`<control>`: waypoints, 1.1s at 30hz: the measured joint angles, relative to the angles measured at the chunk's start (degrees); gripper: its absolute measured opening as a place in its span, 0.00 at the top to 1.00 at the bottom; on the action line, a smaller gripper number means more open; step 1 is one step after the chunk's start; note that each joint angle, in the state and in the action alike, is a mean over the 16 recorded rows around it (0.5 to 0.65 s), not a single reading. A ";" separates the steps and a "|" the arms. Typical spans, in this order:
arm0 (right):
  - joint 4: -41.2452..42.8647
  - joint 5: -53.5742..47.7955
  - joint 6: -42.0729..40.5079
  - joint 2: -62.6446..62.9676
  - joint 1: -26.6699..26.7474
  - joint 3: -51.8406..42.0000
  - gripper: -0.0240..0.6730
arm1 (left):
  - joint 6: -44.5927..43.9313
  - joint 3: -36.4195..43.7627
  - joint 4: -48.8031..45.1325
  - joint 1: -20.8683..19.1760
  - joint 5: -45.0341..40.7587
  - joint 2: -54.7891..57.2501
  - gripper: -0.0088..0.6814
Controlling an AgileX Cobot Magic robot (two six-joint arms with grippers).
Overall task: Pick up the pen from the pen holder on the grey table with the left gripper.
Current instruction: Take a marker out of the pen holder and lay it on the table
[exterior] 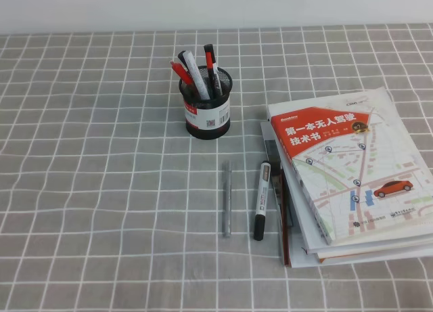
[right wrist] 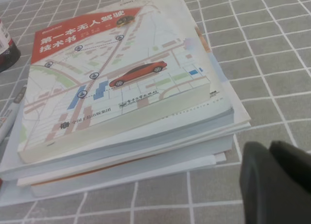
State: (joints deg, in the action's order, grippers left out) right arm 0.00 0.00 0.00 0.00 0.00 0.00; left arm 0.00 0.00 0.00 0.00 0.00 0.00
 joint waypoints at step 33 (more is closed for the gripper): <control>-8.17 -21.65 6.37 0.82 2.07 -1.58 0.97 | 14.11 1.53 7.53 1.04 -11.41 -0.57 0.99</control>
State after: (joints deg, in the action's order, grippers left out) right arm -8.17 -21.65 6.37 0.82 2.07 -1.58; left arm 14.11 1.53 7.53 1.04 -11.41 -0.57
